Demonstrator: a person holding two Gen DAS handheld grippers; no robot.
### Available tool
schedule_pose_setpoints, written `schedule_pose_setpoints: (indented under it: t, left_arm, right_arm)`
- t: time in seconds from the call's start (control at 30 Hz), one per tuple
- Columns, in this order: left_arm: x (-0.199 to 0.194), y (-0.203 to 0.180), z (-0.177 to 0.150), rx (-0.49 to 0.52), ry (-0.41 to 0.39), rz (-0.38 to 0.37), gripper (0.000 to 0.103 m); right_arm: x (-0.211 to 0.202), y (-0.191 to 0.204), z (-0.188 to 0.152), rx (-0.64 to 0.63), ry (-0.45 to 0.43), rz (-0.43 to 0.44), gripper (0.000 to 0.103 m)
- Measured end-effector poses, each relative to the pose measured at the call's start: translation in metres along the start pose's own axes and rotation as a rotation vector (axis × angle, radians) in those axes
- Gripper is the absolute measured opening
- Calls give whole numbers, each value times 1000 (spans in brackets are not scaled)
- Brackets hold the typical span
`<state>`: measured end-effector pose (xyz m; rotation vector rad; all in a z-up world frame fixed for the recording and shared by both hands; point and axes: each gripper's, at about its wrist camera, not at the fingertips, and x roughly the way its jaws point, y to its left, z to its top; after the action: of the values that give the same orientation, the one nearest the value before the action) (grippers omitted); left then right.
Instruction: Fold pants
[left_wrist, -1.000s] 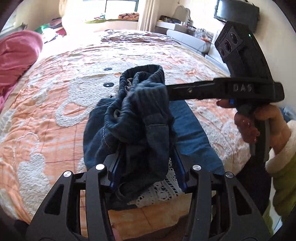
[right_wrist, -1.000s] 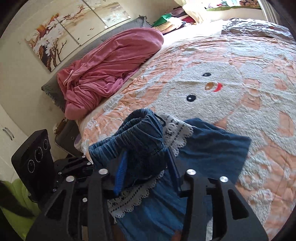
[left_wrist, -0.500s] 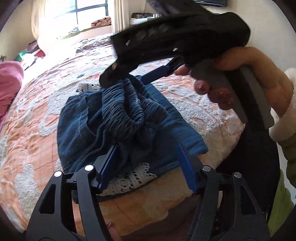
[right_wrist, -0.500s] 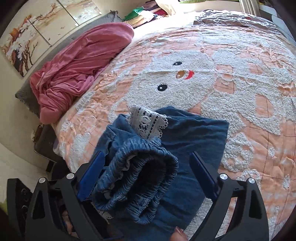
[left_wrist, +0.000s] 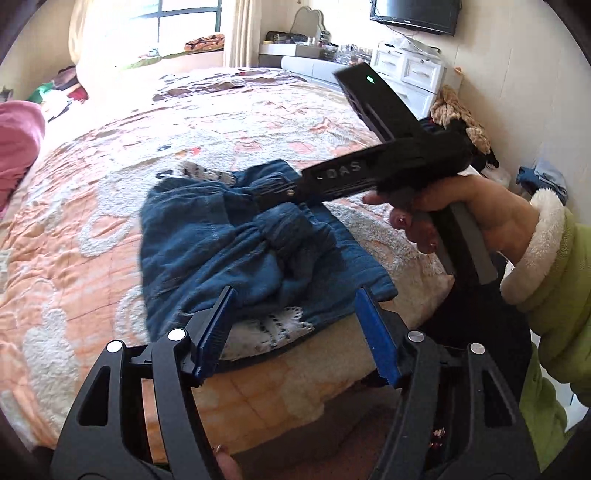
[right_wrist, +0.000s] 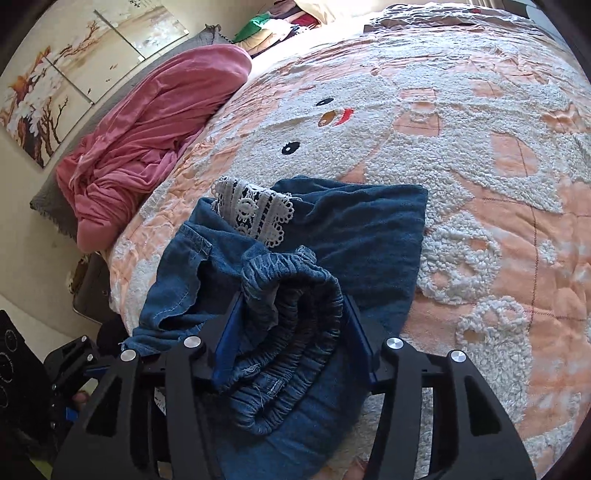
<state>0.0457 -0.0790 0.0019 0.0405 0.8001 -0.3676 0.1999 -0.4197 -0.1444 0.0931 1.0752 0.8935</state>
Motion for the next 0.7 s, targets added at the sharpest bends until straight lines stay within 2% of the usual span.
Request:
schedule_pose_setpoints:
  t: [0.03,0.13,0.33,0.43,0.57,0.7]
  left_arm:
    - [-5,5,-1,-4,-7,11,59]
    - [-15,17,-2,-24,-22,76,65]
    - [-27,65,4,-124,-32,154,71]
    - [-27,85,11,-158,-21,173,79]
    - [-21,104,26,-198,1,147,83]
    - [-2,114,44,-221,51,41,83]
  right_arm:
    - [-3,1,0,2,-3,-3,62]
    - [-20,8,-1,-8,-40,-12,66]
    - [-54,32,-17,-105,-120,-14,69]
    - [-65,54,-33,-206,-143,-36,69]
    - [-69,93,-55,-376,-159,-55,69]
    - [-60,127,-71,-544,-146,-90,69]
